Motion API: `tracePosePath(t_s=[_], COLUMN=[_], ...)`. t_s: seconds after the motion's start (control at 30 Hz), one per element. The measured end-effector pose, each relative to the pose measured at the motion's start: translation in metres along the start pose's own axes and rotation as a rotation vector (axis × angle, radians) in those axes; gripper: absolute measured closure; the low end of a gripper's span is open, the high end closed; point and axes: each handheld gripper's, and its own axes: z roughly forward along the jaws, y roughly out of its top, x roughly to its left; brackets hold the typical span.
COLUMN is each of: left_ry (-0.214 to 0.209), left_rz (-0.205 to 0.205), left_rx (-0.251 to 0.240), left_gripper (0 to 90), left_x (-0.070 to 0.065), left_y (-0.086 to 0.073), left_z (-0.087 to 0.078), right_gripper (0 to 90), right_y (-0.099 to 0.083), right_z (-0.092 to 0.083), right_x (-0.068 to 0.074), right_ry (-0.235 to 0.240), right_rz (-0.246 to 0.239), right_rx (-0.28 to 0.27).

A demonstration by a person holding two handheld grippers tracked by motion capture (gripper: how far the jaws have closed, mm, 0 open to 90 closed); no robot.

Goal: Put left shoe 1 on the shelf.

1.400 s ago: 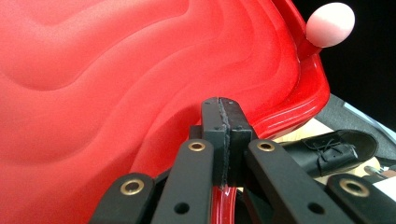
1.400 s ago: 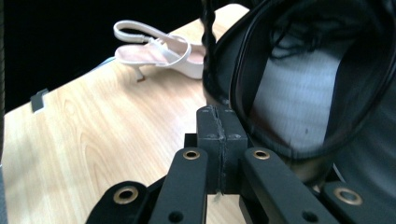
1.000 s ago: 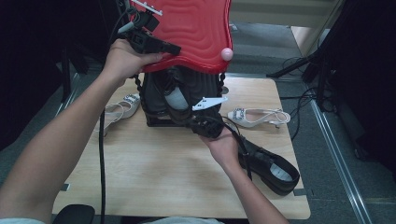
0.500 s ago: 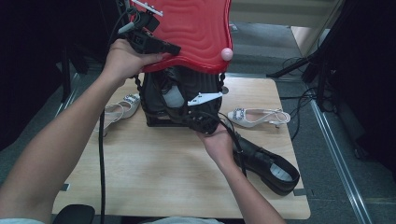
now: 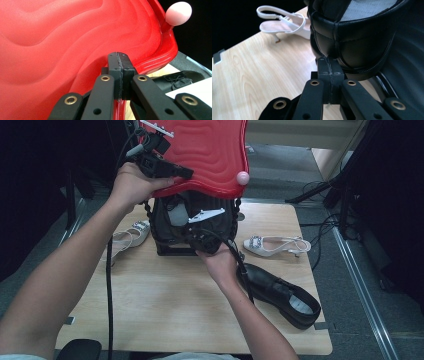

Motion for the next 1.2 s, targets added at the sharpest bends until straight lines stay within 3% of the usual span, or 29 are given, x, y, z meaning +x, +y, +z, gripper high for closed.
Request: tracePosePath(t_s=[0.4,0.5,0.57,0.63,0.67,0.77,0.83,0.87,0.97,1.03,1.1,1.2], left_ry=[0.000,-0.002,-0.001,0.001,-0.005,0.003,-0.005,-0.009,-0.025,-0.035,-0.057,-0.072], left_rz=[-0.004,-0.004,0.002,-0.005,-0.006,-0.008,0.002,0.007,0.033,0.038,0.036,0.036], left_rx=[-0.009,-0.008,-0.011,-0.021,-0.019,-0.001,-0.004,-0.004,-0.010,-0.008,0.000,-0.009], left_gripper=[90.0,90.0,90.0,86.7,79.5,77.2,67.4,67.4,56.5,52.2,48.3,45.0], left_x=[0.001,0.001,0.001,0.001,0.002,0.001,-0.002,-0.004,-0.013,-0.019,-0.025,-0.030], left_y=[-0.001,-0.001,-0.002,-0.002,-0.001,0.001,0.001,0.001,-0.001,-0.004,-0.010,-0.019], left_z=[0.000,-0.001,-0.001,-0.002,-0.003,-0.008,-0.013,-0.016,-0.026,-0.031,-0.037,-0.041], right_gripper=[90.0,90.0,90.0,90.0,90.0,90.0,84.7,84.7,74.5,72.3,64.6,61.4], right_y=[0.016,0.015,0.013,0.008,0.004,0.000,-0.007,-0.007,-0.016,-0.020,-0.030,-0.039], right_z=[0.028,0.038,0.039,0.034,0.028,0.019,0.006,0.006,-0.013,-0.018,-0.032,-0.042], right_x=[0.002,0.003,0.003,0.005,0.007,0.010,0.012,0.012,0.013,0.013,0.011,0.007], right_ry=[0.028,0.028,0.030,0.067,0.077,0.089,0.118,0.118,0.135,0.149,0.152,0.153], right_rz=[0.042,0.048,0.041,0.056,0.035,0.027,0.021,0.021,0.004,0.005,-0.014,0.002], right_rx=[-0.020,0.017,0.009,-0.010,-0.016,-0.014,-0.021,-0.021,-0.040,-0.052,-0.057,-0.057])
